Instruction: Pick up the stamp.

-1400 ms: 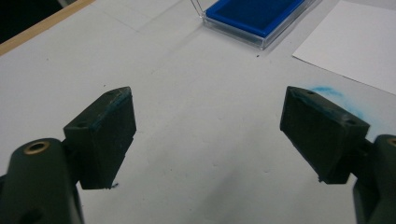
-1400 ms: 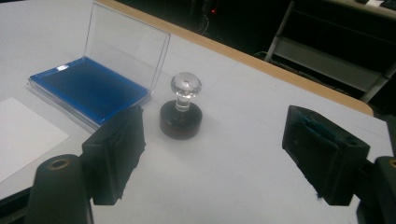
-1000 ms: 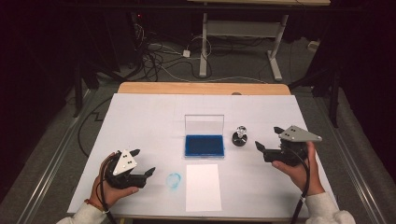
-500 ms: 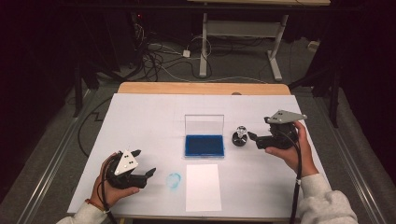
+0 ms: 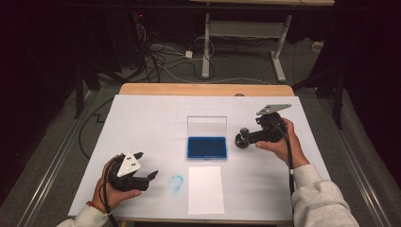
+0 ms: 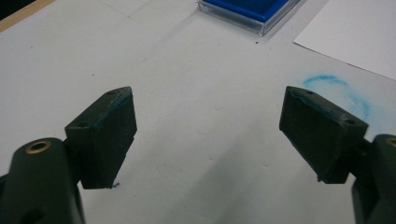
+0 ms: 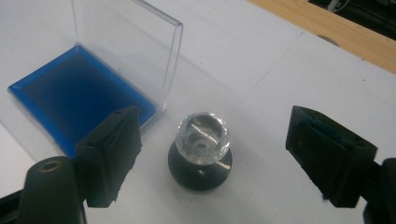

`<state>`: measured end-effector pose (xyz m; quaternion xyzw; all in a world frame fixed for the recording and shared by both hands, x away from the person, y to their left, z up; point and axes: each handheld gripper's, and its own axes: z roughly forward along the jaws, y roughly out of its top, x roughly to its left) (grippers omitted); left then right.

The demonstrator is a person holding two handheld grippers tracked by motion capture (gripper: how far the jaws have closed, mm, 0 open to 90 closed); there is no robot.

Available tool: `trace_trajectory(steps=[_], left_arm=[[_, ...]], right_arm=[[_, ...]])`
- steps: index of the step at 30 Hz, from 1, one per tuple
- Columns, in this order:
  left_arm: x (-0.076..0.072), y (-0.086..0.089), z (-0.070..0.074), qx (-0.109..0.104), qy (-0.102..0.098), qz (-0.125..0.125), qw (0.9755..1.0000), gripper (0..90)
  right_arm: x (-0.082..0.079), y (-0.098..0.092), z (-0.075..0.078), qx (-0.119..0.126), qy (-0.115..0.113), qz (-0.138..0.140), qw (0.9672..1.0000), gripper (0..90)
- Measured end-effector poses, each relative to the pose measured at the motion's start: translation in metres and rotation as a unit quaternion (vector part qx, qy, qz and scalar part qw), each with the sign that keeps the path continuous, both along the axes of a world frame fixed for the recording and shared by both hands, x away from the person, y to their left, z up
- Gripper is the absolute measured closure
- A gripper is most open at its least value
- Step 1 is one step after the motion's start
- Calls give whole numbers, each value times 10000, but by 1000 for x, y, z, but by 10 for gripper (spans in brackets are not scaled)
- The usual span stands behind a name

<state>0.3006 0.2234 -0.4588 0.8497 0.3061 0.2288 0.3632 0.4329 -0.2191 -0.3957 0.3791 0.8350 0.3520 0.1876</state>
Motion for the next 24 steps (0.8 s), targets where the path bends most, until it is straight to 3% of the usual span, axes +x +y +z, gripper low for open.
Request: trace_trajectory(steps=[3,7,12,15,18,24], left_arm=[[0,-1,0,34,1,-23,10000,188],[0,-1,-1,45,26,-35,10000,189],[0,-2,-2,83,36,-43,9999,189],[0,-2,-2,114,42,-53,9999,194],[1,-1,-2,102,51,-63,9999,194],[1,-2,-3,124,81,-95,9998,194]], right_arm=[[5,3,-8,129,186,7,9997,207],[10,7,-18,-9,361,63,9993,300],[18,9,-27,-320,556,-3,9979,325],[21,8,-29,-199,615,16,9979,390],[22,7,-30,-144,537,27,9984,429],[22,11,-30,-180,525,107,9984,494]])
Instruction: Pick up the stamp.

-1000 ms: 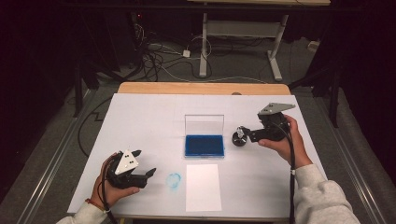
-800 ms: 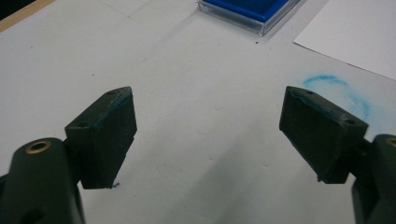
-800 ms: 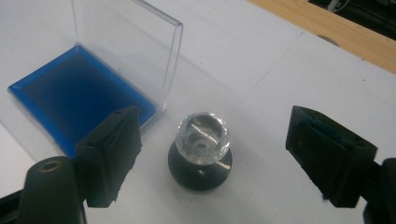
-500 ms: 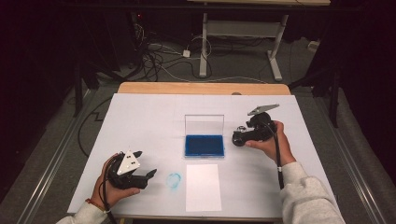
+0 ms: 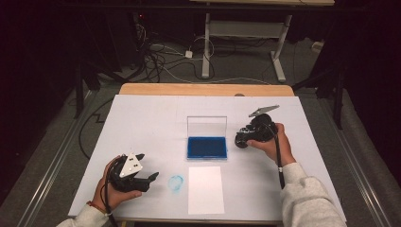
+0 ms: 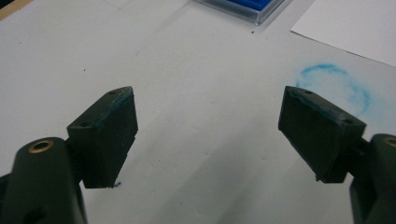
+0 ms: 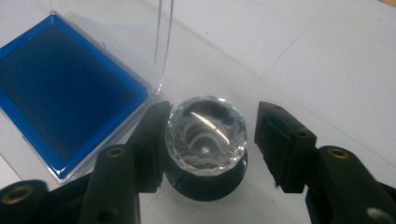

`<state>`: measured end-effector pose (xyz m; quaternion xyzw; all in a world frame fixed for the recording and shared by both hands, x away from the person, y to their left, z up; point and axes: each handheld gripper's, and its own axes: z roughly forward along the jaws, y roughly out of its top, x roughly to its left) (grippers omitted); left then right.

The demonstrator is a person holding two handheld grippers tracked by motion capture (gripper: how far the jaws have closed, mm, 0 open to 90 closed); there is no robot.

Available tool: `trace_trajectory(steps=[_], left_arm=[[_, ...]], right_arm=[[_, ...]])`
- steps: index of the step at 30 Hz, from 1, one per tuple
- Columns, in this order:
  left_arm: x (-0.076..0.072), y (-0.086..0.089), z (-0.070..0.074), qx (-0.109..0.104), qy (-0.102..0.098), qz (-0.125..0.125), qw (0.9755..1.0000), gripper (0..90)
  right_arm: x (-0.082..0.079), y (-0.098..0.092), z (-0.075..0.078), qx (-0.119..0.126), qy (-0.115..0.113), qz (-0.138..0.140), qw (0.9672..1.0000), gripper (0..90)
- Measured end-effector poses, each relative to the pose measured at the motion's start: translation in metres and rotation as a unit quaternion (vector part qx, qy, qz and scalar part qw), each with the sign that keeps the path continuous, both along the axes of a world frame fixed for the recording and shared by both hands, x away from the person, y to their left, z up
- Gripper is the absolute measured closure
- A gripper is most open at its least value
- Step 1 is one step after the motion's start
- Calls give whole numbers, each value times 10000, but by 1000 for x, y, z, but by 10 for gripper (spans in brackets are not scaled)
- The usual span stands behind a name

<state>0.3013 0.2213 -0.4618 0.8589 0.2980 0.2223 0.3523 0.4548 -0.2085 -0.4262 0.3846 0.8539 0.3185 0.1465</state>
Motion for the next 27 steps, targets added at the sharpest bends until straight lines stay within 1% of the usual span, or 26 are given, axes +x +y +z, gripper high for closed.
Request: trace_trajectory(steps=[2,3,4,5,6,11,12,14,18,19,20,21,22,23,27], left_arm=[[0,0,0,8,-2,3,10000,194],[0,0,0,4,5,-4,10000,194],[0,0,0,2,9,-6,10000,194],[0,0,0,13,14,-8,10000,194],[0,0,0,21,16,-16,10000,194],[0,-1,-1,21,27,-18,10000,194],[0,-1,-1,20,34,-14,10000,194],[0,-1,-1,20,37,-18,10000,194],[0,-1,-1,12,45,-24,10000,194],[0,-1,-2,8,49,-25,10000,194],[0,-1,-2,18,51,-26,10000,194],[0,-2,-2,27,51,-29,10000,194],[0,-2,-2,23,47,-35,10000,194],[0,-2,-1,25,40,-33,10000,194],[0,-1,-1,9,31,-13,10000,194]], right_arm=[[-1,1,1,18,-57,12,10000,559],[-2,3,2,-39,-146,44,9999,568],[-3,4,2,-103,-152,100,9998,570],[-3,4,2,-103,-152,100,9998,570],[-5,6,1,-158,-183,90,9997,573],[-10,7,1,-209,-293,80,9993,574],[-11,6,2,-180,-336,109,9992,574],[-18,6,6,-79,-507,70,9987,575],[-30,5,11,173,-689,128,9974,575],[-30,5,11,173,-689,128,9974,575],[-36,5,14,229,-775,141,9966,575],[-37,5,16,245,-818,171,9962,575],[-37,5,16,245,-818,171,9962,575],[-42,4,22,287,-905,237,9952,576],[-51,2,31,398,-1050,288,9933,575]])
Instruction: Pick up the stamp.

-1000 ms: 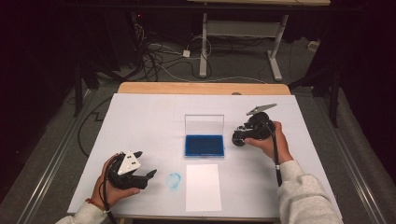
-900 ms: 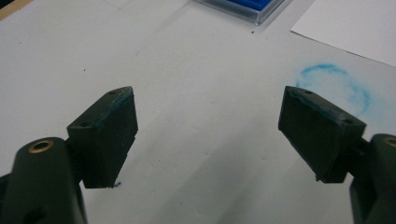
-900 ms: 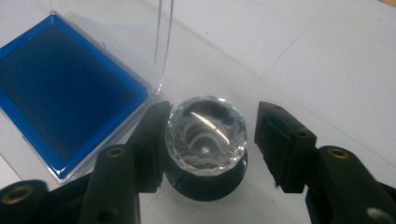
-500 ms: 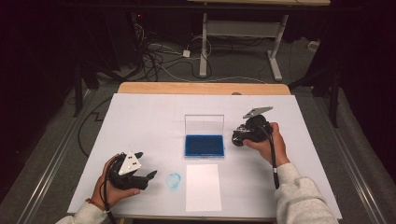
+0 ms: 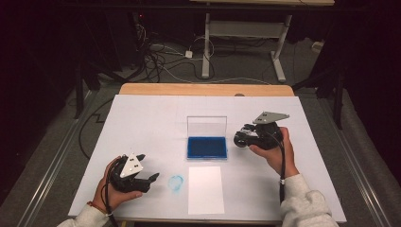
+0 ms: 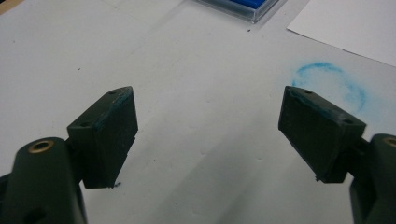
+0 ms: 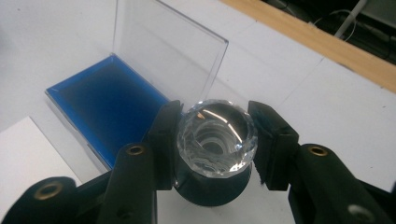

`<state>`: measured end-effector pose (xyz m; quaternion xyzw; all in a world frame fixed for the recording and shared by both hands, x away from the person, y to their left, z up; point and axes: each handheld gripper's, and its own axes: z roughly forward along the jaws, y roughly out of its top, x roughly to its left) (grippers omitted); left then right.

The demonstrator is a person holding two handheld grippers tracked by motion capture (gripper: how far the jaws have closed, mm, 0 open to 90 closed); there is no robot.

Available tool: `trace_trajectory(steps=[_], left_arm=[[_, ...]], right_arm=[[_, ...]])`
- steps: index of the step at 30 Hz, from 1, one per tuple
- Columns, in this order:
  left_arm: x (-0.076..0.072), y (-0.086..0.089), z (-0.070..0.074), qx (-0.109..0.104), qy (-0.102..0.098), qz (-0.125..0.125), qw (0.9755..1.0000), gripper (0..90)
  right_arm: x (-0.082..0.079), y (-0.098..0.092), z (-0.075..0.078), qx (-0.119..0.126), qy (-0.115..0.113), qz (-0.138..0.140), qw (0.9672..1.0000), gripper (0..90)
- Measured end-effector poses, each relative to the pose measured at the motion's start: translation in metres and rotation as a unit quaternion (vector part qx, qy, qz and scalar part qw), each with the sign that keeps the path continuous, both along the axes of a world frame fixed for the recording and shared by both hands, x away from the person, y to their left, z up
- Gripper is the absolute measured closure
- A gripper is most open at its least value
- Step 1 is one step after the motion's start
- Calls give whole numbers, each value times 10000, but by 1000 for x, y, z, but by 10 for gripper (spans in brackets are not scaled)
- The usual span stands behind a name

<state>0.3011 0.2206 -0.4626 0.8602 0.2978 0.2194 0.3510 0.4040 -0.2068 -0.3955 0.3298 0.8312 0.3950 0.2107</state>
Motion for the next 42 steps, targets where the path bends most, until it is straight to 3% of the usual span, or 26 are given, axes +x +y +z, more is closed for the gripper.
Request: trace_trajectory(steps=[20,33,42], left_arm=[[-1,0,0,9,6,-54,10000,194],[-2,1,-1,-6,47,-41,10000,195],[-5,4,-2,-32,78,0,10000,196]], right_arm=[[-29,10,27,197,-401,438,9980,575],[-44,18,34,214,-551,737,9955,575],[-47,25,33,247,-521,908,9942,575]])
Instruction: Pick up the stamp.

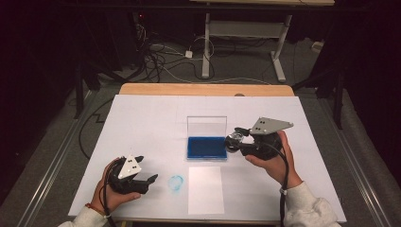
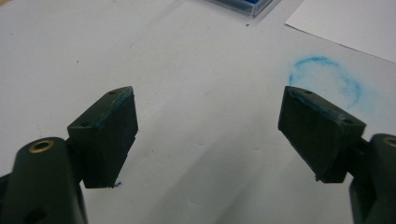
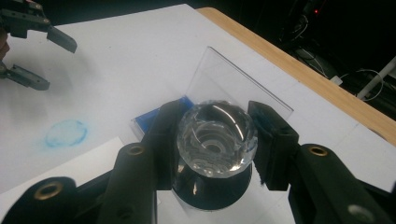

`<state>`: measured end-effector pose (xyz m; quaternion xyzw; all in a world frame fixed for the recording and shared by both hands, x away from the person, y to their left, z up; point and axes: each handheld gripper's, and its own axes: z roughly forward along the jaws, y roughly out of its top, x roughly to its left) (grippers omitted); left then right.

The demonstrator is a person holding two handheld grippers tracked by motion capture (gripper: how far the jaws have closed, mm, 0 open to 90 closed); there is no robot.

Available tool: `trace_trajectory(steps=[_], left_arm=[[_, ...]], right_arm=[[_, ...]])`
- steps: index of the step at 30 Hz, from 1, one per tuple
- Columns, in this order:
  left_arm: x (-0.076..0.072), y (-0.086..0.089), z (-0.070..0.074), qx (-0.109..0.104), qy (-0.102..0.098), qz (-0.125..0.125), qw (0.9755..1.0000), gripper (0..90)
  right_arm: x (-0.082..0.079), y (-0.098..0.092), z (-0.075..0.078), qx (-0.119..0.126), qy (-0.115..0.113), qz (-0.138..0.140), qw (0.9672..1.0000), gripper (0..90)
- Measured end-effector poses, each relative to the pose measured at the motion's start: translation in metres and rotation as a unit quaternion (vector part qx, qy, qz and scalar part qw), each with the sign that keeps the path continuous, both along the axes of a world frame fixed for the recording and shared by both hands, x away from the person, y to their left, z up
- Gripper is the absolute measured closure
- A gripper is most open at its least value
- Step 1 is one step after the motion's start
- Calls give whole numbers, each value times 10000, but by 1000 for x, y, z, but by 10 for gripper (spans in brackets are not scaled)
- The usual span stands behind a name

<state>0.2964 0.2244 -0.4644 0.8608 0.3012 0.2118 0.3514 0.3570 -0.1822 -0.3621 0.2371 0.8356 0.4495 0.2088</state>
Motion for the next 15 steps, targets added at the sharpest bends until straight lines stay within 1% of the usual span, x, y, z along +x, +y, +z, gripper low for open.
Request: trace_trajectory(steps=[1,6,9,10,13,15], left_arm=[[0,0,0,24,-9,9,10000,197],[-2,3,-1,-6,7,58,10000,197],[-3,4,-1,-4,19,56,10000,198],[-4,4,-1,-23,26,37,10000,203],[-5,6,-1,-5,29,58,10000,203],[-6,7,-2,-28,39,85,10000,203]], right_arm=[[-1,2,0,-8,-2,71,10000,575],[-4,8,3,45,-44,205,9998,575],[-6,11,3,66,-26,275,9996,575],[-6,15,2,49,-36,349,9994,575],[-7,19,2,42,-28,419,9991,575],[-8,25,1,42,-24,503,9987,575]])
